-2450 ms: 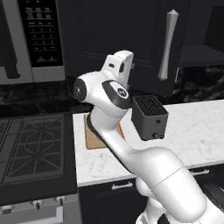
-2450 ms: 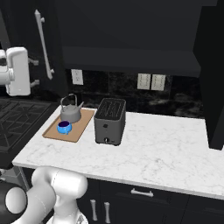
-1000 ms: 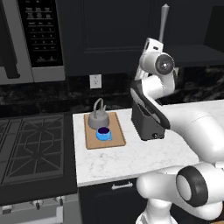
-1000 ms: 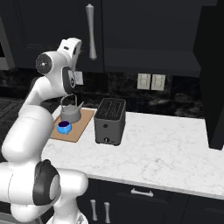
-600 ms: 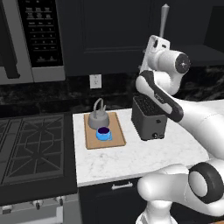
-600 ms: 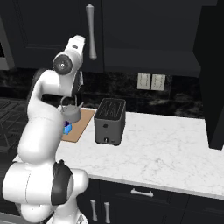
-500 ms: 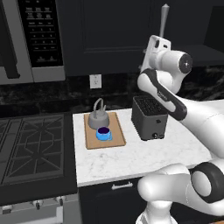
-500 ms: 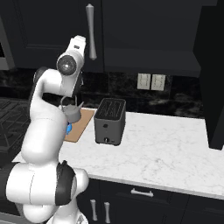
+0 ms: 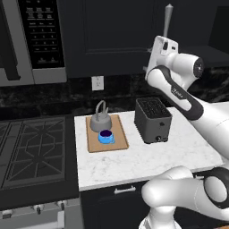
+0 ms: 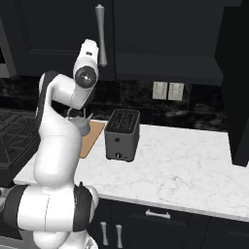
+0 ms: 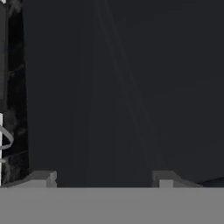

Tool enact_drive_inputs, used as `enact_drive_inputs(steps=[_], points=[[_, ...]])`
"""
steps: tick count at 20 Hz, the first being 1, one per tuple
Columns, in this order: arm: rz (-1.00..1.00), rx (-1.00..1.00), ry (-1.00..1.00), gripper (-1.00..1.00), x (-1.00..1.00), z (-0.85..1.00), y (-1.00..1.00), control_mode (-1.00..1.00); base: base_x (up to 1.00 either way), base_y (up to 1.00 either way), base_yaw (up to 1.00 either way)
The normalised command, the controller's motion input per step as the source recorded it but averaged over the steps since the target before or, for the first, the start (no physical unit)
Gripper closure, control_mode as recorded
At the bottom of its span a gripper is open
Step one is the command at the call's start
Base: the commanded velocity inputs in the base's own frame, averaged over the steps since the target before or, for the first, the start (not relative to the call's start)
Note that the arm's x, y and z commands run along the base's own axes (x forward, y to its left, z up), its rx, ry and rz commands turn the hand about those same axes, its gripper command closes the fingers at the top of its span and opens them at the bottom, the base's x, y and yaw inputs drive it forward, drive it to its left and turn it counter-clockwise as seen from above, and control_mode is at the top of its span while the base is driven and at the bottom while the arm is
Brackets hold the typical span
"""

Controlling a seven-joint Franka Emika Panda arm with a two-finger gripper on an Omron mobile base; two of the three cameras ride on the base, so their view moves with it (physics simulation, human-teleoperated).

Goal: Pick the kettle from the counter and place it on the tray. Then pick the mug from the cabinet and place it on the tray. Then close the cabinet doors.

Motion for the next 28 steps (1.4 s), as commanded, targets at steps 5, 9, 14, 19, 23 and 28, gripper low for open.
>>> enact_drive_inputs(steps=[5, 9, 14, 19, 23, 28], points=[[0.00, -0.06, -0.20, -1.00, -0.52, 0.00, 0.08, -1.00, 0.00, 0.00, 0.00], [0.00, -0.04, -0.14, -1.00, -0.59, 0.02, 0.00, -1.00, 0.00, 0.00, 0.00], [0.00, 0.00, -0.01, -1.00, -0.69, 0.14, -0.04, -1.00, 0.00, 0.00, 0.00], [0.00, 0.05, -0.02, -1.00, -0.81, 0.18, -0.06, -1.00, 0.00, 0.00, 0.00], [-0.04, 0.11, -0.04, -1.00, -0.80, 0.22, 0.00, -1.00, 0.00, 0.00, 0.00], [-0.06, 0.18, -0.04, -1.00, -0.80, 0.23, 0.00, -1.00, 0.00, 0.00, 0.00]])
